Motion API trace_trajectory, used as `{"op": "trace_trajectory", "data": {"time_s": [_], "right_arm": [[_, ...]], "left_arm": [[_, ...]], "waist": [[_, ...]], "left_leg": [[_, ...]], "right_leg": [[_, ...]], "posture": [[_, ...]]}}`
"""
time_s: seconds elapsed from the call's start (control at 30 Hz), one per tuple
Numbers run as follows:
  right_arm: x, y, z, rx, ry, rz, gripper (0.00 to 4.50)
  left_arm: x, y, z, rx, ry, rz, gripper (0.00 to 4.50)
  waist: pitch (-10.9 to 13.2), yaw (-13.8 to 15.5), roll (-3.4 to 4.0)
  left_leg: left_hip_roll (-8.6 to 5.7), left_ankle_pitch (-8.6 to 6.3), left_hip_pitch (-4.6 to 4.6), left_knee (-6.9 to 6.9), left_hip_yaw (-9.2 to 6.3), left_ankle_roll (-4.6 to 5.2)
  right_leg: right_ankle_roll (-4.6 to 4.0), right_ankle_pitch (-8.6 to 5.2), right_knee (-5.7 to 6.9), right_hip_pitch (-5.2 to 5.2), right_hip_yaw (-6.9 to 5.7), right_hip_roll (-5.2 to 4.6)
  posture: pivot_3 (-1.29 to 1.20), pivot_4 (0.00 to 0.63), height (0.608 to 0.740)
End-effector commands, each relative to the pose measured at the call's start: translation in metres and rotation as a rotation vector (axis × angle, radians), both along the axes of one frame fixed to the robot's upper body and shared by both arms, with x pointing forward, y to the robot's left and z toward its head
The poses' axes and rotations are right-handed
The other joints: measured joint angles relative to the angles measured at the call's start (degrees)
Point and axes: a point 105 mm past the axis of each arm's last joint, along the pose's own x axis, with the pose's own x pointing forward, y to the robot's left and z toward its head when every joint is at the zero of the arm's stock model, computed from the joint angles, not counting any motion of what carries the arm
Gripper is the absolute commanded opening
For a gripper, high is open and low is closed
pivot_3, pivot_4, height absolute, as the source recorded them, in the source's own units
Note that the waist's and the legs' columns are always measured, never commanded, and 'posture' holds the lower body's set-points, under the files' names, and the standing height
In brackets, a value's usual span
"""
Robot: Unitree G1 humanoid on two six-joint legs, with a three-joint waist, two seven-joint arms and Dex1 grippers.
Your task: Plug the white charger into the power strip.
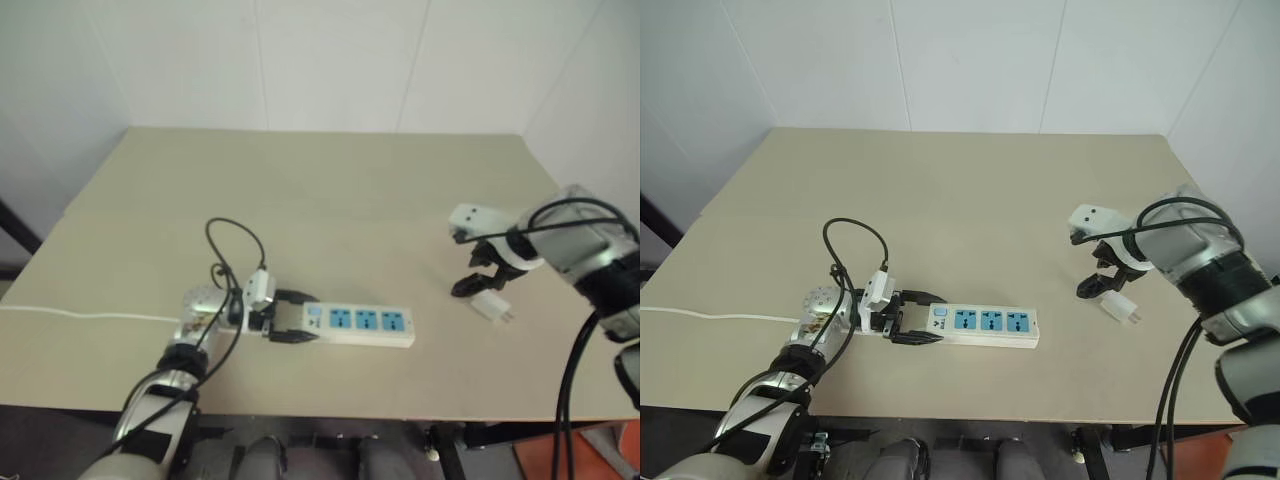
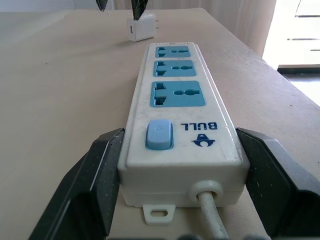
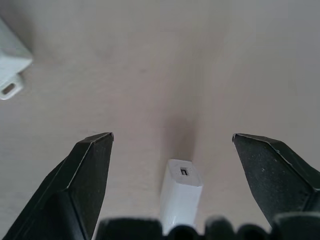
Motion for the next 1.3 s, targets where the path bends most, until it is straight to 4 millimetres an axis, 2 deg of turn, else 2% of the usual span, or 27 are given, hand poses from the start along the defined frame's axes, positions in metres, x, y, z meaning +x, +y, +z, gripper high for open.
{"op": "trace_trajectory", "data": {"time_s": [0.03,0.2,0.5,1.03,1.13,1.3], "right_arm": [[0.008,-0.013,0.006,-0.056,-0.011,-0.026,4.50],[0.008,-0.023,-0.006,-0.074,0.036,-0.060,4.50],[-0.001,-0.026,-0.013,-0.053,0.082,-0.079,4.50],[-0.004,-0.025,-0.022,-0.011,0.119,-0.154,4.50],[-0.002,-0.024,-0.022,0.003,0.116,-0.166,3.87],[-0.001,-0.025,-0.025,-0.001,0.117,-0.189,2.15]], "left_arm": [[-0.006,-0.003,-0.010,0.040,0.031,-0.020,3.22],[-0.008,-0.003,-0.009,0.044,0.029,-0.017,3.22],[-0.006,0.009,-0.012,0.080,0.031,-0.009,3.22],[-0.007,0.000,-0.014,0.075,0.032,-0.027,3.22],[-0.007,0.001,-0.014,0.074,0.032,-0.023,3.22],[-0.007,0.001,-0.014,0.078,0.030,-0.021,3.22]], "waist": [[0.00,0.15,0.01],[0.02,0.14,0.04],[-0.01,-0.36,0.10],[-0.03,-0.83,0.15],[-0.03,-0.82,0.16],[-0.03,-0.80,0.16]], "left_leg": [[0.00,0.00,0.00,0.00,0.00,0.00],[-0.01,0.00,0.01,0.02,0.00,0.00],[0.00,0.00,0.05,0.02,0.00,0.00],[-0.02,0.01,0.06,0.05,-0.01,-0.01],[-0.02,0.01,0.06,0.05,-0.01,-0.01],[-0.02,0.01,0.06,0.05,-0.01,-0.01]], "right_leg": [[0.00,0.00,0.03,-0.02,0.00,0.00],[-0.01,0.00,0.16,-0.05,-0.01,0.01],[-0.01,0.00,0.24,-0.07,0.00,0.04],[0.00,0.00,0.26,-0.04,0.01,0.02],[0.00,0.00,0.26,-0.03,0.01,0.02],[0.00,0.00,0.26,-0.03,0.00,0.02]], "posture": [[0.00,0.150,0.740],[0.00,0.150,0.740],[0.00,0.150,0.740],[0.00,0.150,0.740],[0.00,0.150,0.740],[0.00,0.150,0.740]]}}
